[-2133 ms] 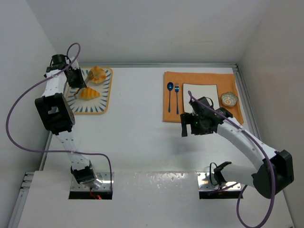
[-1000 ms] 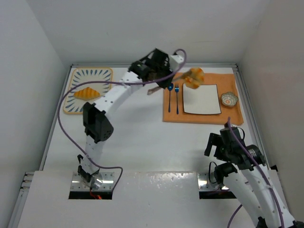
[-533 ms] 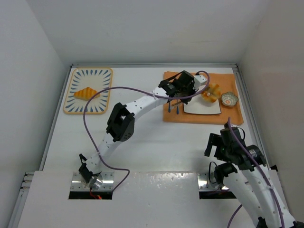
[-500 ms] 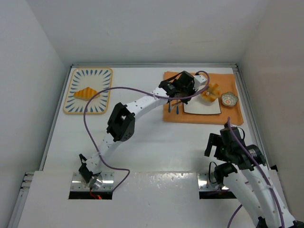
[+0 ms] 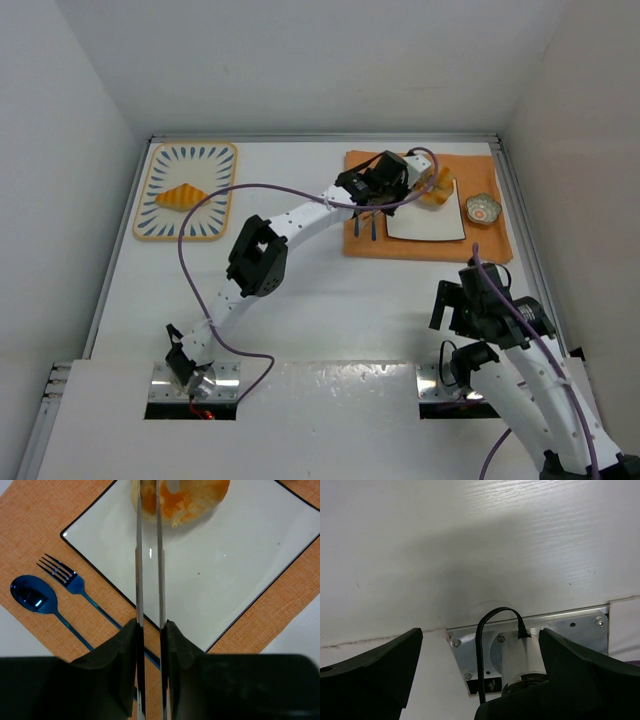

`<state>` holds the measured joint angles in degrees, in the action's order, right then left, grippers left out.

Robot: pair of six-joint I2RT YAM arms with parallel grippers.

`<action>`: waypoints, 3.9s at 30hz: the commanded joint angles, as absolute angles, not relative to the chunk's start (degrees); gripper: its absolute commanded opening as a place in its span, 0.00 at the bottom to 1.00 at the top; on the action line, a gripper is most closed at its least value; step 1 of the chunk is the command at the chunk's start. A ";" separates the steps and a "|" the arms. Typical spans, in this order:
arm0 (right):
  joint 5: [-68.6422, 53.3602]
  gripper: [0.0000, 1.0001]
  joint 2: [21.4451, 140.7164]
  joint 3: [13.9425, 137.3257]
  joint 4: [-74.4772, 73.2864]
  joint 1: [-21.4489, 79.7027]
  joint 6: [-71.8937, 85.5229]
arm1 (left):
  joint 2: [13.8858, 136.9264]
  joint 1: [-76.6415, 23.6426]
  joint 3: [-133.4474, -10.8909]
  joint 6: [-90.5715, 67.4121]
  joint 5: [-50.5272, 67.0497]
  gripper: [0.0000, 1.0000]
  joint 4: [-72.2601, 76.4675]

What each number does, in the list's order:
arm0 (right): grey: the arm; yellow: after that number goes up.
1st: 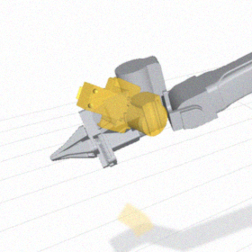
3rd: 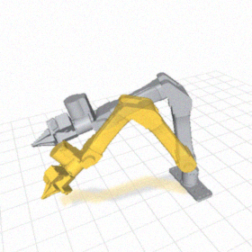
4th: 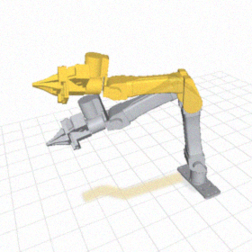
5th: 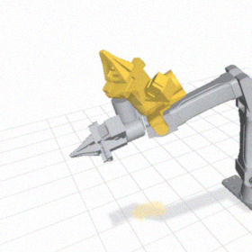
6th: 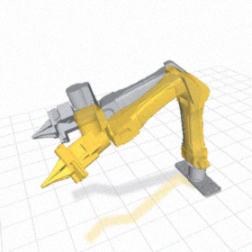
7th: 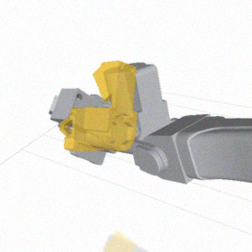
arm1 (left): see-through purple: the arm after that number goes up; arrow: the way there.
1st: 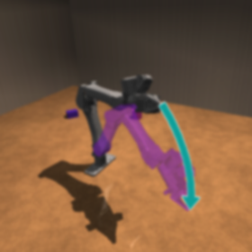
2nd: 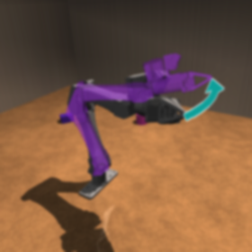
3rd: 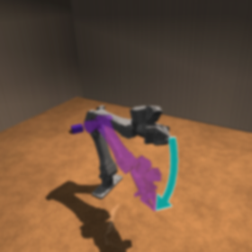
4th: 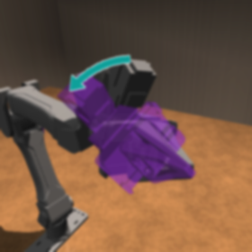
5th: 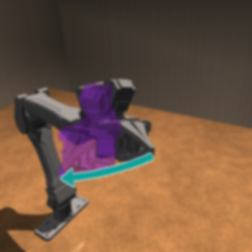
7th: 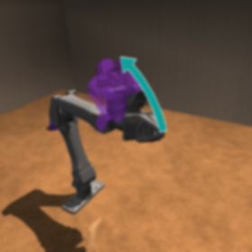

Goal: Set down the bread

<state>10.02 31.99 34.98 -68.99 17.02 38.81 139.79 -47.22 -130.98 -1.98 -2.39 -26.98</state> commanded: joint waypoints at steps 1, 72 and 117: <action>9.23 1.00 32.52 36.74 -71.63 16.96 38.58 | 139.22 -46.67 -130.69 -3.08 -1.50 0.32 -23.38; -0.18 1.00 36.91 37.71 -63.90 17.40 32.34 | 94.56 25.93 -84.82 13.28 22.49 0.53 -44.66; 2.37 0.97 33.93 36.83 -65.30 17.40 36.82 | 98.44 22.06 -79.36 8.88 18.10 0.00 -38.31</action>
